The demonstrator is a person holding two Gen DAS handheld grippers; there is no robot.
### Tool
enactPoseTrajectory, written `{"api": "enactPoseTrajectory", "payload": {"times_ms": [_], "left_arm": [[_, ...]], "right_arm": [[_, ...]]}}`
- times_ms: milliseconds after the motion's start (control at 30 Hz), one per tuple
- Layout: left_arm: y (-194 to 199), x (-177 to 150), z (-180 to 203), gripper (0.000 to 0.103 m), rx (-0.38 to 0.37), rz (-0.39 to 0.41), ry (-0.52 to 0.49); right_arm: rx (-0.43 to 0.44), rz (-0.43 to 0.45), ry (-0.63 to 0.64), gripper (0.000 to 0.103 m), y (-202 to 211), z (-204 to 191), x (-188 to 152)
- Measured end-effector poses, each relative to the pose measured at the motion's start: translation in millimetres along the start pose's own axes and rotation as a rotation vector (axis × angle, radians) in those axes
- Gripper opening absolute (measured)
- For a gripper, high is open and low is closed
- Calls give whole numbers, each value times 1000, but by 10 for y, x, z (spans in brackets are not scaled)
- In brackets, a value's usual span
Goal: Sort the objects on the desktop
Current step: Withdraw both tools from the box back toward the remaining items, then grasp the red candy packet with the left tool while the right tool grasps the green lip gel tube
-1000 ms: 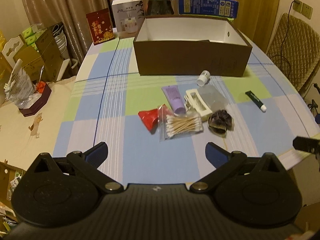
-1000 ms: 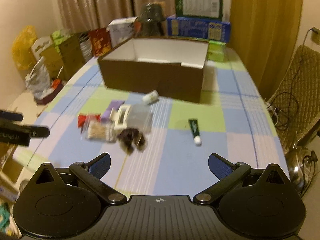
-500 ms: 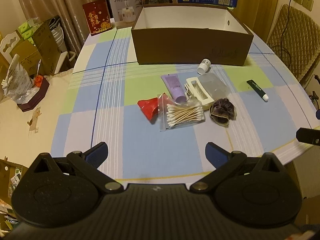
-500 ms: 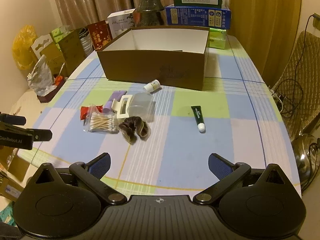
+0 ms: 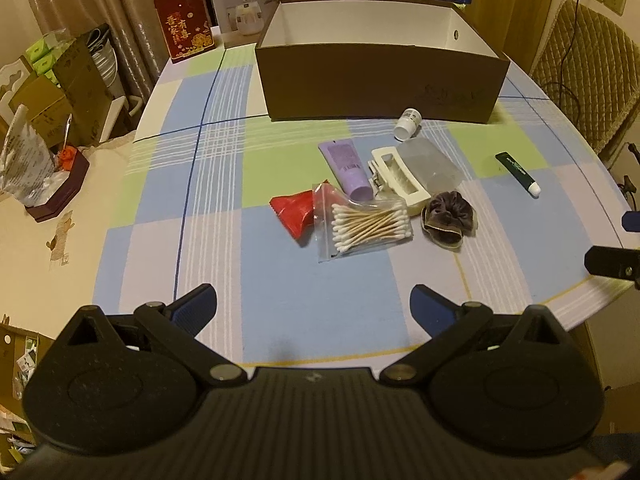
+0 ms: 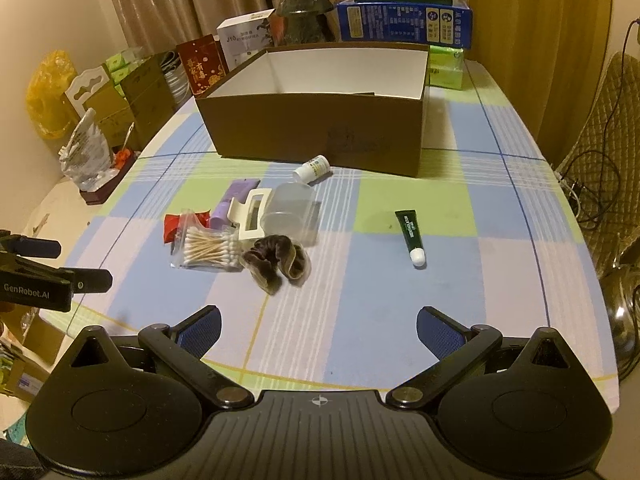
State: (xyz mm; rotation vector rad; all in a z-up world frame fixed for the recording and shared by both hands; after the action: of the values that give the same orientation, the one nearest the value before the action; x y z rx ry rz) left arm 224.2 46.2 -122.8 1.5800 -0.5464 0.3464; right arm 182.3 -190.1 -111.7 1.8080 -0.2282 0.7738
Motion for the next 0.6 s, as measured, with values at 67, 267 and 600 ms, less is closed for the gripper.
{"api": "enactPoseTrajectory", "payload": {"times_ms": [67,267,600], "left_arm": [[-27,8,0,101,0,-2,-5],[-86,71,-54,97,-10,25,-22],[-322,200,-385,90,23,55,-43]], "right_arm": [[6,-6,-10,101,-34,22,6],[4,-20,-43,101,-136,127,46],[-73,40,-78,92,-300,516,170]]}}
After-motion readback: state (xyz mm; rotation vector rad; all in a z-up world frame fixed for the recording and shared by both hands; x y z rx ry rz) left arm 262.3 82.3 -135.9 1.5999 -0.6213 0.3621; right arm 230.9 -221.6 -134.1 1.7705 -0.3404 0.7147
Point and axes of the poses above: each gripper's, at about its wrist camera, not at the fingertips, and y roughly against the way its jaws point, z to its right, x to its top, the point moved 8 cm from there along -y, roughly the way its jaws point, and after that the axes turned 1 degree about -y, right-handed, at the moved point
